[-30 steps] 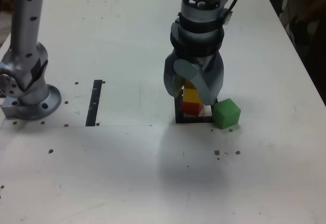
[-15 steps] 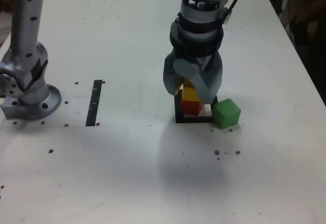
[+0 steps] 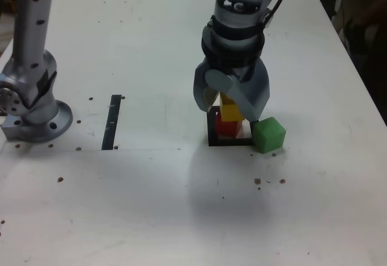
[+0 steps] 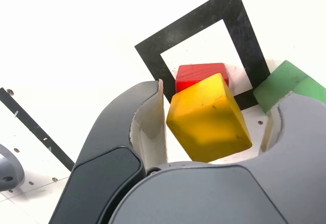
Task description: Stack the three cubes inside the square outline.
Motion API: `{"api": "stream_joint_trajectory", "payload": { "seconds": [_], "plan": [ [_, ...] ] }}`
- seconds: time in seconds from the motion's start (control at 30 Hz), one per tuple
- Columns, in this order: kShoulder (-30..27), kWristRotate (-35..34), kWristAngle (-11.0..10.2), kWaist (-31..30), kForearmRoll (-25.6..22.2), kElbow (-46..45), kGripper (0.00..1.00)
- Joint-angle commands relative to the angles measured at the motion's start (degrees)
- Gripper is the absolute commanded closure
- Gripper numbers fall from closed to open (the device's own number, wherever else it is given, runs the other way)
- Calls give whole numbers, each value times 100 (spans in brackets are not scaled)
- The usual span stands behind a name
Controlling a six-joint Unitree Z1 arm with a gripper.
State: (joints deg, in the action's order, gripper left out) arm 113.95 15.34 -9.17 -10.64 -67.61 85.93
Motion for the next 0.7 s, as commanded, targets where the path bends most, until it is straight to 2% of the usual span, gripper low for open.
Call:
{"api": "stream_joint_trajectory", "payload": {
  "seconds": [0.0, 0.17, 0.37, 0.5, 0.6, 0.67],
  "plan": [
    [-55, 4, -12, 13, -58, -11, 6],
    [-253, -33, -1, -8, -250, 84, 3],
    [-718, -636, -72, -260, -936, 573, 3],
    [-635, -1367, 124, -358, -1255, 801, 3],
    [-450, -1926, 297, -405, -1294, 892, 3],
    [-317, -2282, 339, -462, -1292, 996, 3]
  ]
}}
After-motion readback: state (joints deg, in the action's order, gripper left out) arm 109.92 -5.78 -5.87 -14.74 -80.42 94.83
